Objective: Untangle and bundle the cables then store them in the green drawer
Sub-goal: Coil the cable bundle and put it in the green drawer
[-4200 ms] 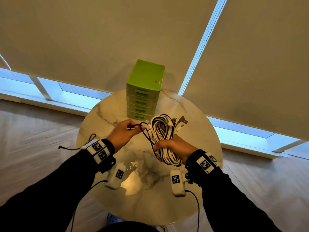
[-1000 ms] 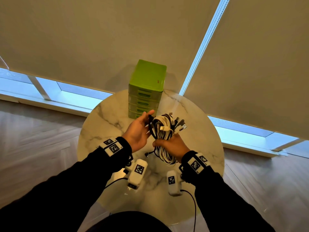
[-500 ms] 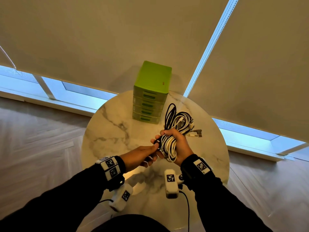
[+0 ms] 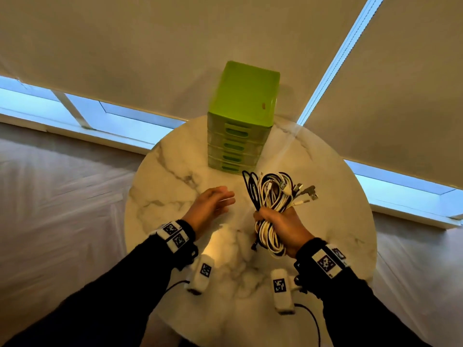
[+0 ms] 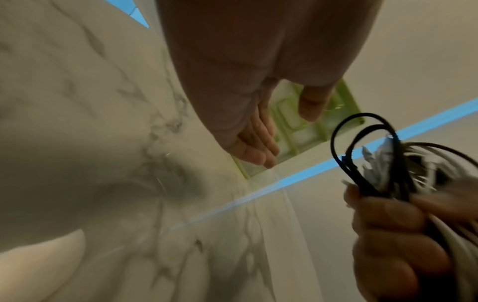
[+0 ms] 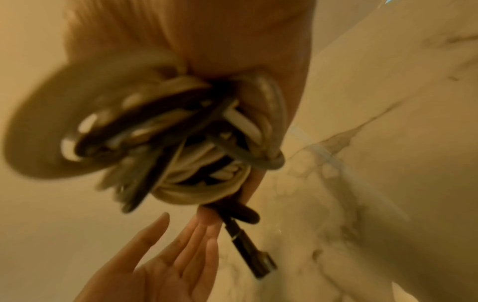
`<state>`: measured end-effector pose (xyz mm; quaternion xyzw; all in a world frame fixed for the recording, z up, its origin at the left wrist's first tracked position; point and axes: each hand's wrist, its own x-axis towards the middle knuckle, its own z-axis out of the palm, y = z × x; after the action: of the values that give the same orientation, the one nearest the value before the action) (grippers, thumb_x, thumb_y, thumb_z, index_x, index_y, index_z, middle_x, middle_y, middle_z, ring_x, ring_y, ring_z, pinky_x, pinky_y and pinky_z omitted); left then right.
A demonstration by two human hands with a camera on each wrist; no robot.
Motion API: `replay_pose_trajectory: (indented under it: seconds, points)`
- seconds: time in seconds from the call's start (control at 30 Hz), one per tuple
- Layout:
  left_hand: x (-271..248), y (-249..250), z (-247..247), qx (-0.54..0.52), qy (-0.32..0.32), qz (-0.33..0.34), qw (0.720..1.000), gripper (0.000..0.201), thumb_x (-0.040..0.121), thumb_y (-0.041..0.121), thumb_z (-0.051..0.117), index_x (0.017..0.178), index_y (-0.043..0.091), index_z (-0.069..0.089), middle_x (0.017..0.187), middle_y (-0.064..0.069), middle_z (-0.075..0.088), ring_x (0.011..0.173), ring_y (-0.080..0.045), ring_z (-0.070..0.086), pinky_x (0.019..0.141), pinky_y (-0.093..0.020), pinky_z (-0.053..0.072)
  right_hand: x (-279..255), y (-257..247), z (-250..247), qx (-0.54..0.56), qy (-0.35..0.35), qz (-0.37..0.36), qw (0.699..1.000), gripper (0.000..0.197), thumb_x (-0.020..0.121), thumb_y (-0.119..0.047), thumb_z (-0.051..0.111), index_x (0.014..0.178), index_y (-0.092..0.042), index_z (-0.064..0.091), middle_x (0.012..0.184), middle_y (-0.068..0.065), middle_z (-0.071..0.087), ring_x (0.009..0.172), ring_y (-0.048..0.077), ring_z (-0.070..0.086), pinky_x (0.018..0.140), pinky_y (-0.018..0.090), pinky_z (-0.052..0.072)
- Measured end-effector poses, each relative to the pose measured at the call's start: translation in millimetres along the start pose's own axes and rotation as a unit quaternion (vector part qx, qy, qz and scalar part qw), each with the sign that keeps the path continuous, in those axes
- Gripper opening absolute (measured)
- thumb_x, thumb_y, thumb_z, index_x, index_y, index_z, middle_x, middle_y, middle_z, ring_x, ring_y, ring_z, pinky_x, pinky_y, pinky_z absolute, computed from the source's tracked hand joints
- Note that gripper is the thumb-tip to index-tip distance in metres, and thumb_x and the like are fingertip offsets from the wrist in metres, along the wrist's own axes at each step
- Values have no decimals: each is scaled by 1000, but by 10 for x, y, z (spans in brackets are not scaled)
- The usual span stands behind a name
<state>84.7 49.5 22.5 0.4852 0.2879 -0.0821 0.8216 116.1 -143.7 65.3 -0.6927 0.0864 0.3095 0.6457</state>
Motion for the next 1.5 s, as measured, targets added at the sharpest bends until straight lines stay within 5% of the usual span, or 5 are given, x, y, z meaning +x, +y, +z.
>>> replay_pose_trajectory:
  seconds: [0.43,0.77,1.13,1.33,1.5]
  points:
    - [1375,-46,238,-133,108,-22,985,15,104,27,52,105,18,63,97,-2,72,89,-13,69,78,-29,50,496,391,-232,3,15,32,999,8,81,4,65,89,5,63,70,24,62,58,33,63,61,41,56]
    - [580,-557,49,-144,116,-48,982,33,106,29,48,127,7,62,120,-10,72,112,-18,68,87,-28,51,210,346,-176,-47,-9,28,998,8,73,-5,68,81,-6,67,71,20,66,65,34,66,69,47,58]
    - [-220,-883,-149,-82,121,-55,988,28,105,25,47,122,8,62,116,-15,71,88,-20,65,73,-30,45,-263,397,147,-71,22,41,996,15,74,2,67,68,-12,64,64,8,67,67,29,66,67,38,54]
    - [-315,-835,-348,12,108,-93,990,28,105,25,49,118,2,59,86,-9,69,71,-21,65,61,-30,44,-251,211,279,-91,21,24,995,14,73,0,68,67,-12,63,63,5,66,65,23,65,62,31,51]
    - [-285,-442,-449,95,119,6,988,15,103,19,56,106,6,62,83,-13,63,66,-26,61,58,-33,50,25,-94,503,-41,27,47,998,19,60,-12,72,76,-4,64,69,17,64,67,31,64,65,39,53]
